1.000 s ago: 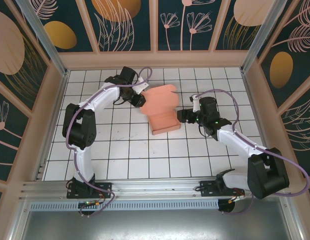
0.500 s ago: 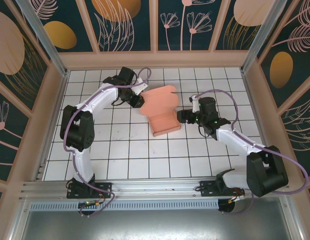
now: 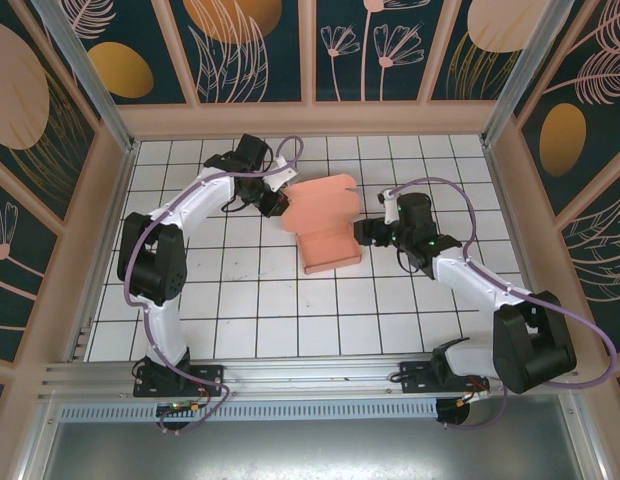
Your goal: Fold the paper box
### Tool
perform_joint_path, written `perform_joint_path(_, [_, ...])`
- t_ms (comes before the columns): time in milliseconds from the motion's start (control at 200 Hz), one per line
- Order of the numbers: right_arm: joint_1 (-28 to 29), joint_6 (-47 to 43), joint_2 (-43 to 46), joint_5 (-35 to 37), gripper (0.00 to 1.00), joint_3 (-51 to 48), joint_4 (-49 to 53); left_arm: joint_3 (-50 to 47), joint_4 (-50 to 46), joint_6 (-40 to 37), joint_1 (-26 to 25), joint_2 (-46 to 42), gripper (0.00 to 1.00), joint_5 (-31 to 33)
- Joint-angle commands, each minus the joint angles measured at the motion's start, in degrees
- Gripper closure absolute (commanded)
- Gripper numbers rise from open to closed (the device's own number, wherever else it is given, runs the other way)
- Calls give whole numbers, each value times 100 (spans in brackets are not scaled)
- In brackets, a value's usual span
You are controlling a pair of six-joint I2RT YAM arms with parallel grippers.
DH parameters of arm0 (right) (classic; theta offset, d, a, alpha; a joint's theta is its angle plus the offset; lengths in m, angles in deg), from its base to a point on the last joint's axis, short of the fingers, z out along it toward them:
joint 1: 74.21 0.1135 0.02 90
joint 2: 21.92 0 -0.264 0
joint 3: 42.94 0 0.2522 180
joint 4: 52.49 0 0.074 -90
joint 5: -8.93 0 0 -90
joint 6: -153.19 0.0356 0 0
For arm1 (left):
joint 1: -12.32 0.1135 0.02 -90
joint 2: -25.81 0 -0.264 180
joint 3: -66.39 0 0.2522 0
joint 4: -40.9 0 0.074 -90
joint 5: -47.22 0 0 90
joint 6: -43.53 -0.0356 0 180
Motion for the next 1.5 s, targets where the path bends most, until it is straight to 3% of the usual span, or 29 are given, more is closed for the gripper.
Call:
perform_joint_path(0, [-57, -511, 174, -69, 15, 242, 32, -304, 30, -566, 42, -320, 100, -215])
perform_joint_path(175, [-231, -1541, 229, -796, 15, 390, 177, -394, -22, -1020, 42, -444, 100, -355])
perform_joint_path(370, [-623, -2444, -336, -1702, 12, 1105, 961, -418, -151, -1377, 37, -421, 100, -602])
perform_joint_path(641, [-636, -3387, -1336, -2327, 21, 2189, 2270, -471, -168, -1392, 40, -397, 100, -599])
perform_joint_path(726, [-639, -3627, -1566, -2485, 30, 2369, 2547, -522, -140, -1416, 42, -422, 100, -591])
perform_joint_path(791, [-658, -3731, -1726, -2636, 48, 2484, 2688, -513, -161, -1418, 43, -416, 100, -574])
perform_joint_path(921, [-731, -3878, -1939, -2868, 68, 2615, 2859, -483, -191, -1417, 46, -388, 100, -600])
perform_joint_path(1001, [-759, -3886, -2035, -2872, 85, 2663, 2855, -483, -176, -1410, 37, -391, 100, -622])
perform_joint_path(1101, [-769, -3897, -2143, -2874, 92, 2754, 2897, -470, -176, -1409, 42, -409, 100, -630])
perform_joint_path(1161, [-774, -3896, -2180, -2870, 89, 2793, 2912, -478, -172, -1407, 42, -416, 100, -621])
perform_joint_path(1211, [-768, -3893, -2175, -2780, 74, 2796, 2852, -484, -192, -1407, 44, -417, 100, -611])
perform_joint_path(1311, [-773, -3876, -2149, -2638, 55, 2812, 2702, -486, -194, -1418, 42, -442, 100, -588])
perform_joint_path(1491, [-778, -4040, -2461, -2907, 53, 3222, 3037, -449, -214, -1401, 42, -428, 100, -603])
